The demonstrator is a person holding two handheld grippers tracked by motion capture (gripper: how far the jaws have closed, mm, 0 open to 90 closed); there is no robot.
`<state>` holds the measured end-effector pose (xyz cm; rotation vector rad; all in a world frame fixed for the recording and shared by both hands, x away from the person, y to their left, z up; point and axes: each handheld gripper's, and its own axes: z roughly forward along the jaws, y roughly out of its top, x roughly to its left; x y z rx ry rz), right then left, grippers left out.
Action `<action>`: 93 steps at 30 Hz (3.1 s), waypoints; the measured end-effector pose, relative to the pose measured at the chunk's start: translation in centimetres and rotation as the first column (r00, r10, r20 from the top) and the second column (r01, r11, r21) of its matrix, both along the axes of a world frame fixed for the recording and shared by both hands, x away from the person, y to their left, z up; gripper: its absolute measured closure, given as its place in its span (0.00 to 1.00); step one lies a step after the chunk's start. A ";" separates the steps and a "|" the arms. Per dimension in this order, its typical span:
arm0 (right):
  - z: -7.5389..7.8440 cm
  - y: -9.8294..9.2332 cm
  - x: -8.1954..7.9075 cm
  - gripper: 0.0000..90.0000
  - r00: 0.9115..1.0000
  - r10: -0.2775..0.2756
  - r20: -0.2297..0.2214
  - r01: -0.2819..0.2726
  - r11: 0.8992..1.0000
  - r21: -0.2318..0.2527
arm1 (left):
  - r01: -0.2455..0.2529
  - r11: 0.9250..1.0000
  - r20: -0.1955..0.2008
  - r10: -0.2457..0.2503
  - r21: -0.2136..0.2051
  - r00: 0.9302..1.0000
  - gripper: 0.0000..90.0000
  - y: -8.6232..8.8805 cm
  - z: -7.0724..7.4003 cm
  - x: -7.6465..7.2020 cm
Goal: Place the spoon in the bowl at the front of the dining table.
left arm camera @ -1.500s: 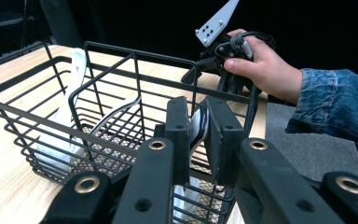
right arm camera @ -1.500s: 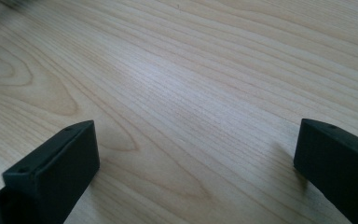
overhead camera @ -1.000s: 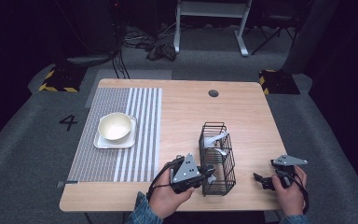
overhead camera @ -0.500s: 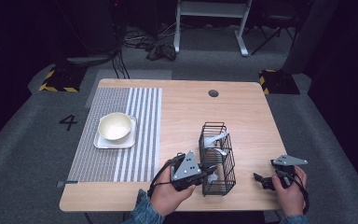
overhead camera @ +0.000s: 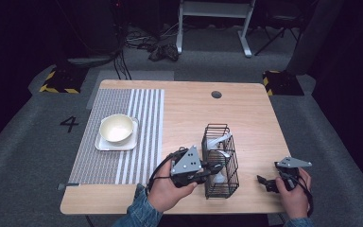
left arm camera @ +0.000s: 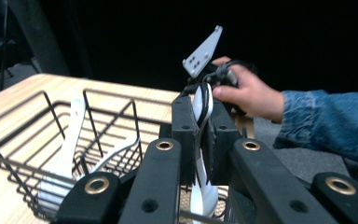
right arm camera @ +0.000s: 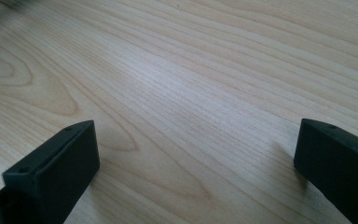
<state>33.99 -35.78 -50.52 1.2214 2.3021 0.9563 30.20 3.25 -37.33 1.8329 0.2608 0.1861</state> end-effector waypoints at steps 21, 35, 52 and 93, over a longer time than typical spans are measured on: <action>0.0 0.0 0.0 0.00 1.000 -0.001 0.000 0.001 1.000 0.000 | 0.142 0.984 -0.042 -0.147 -0.104 0.988 0.94 3.5 3.5 3.2; 0.0 0.0 0.0 0.00 1.000 0.000 0.000 0.000 1.000 0.000 | 0.094 0.991 -0.019 -0.097 -0.095 0.995 0.94 5.8 4.8 3.1; 0.0 0.0 0.0 0.00 1.000 0.000 0.000 0.000 1.000 0.000 | -0.069 0.992 -0.021 0.067 -0.106 0.998 0.94 9.3 4.9 2.3; 0.0 0.0 0.0 0.00 1.000 -0.005 0.001 0.005 1.000 0.001 | -0.732 0.676 -0.010 0.734 -0.087 0.679 0.94 24.0 1.4 6.9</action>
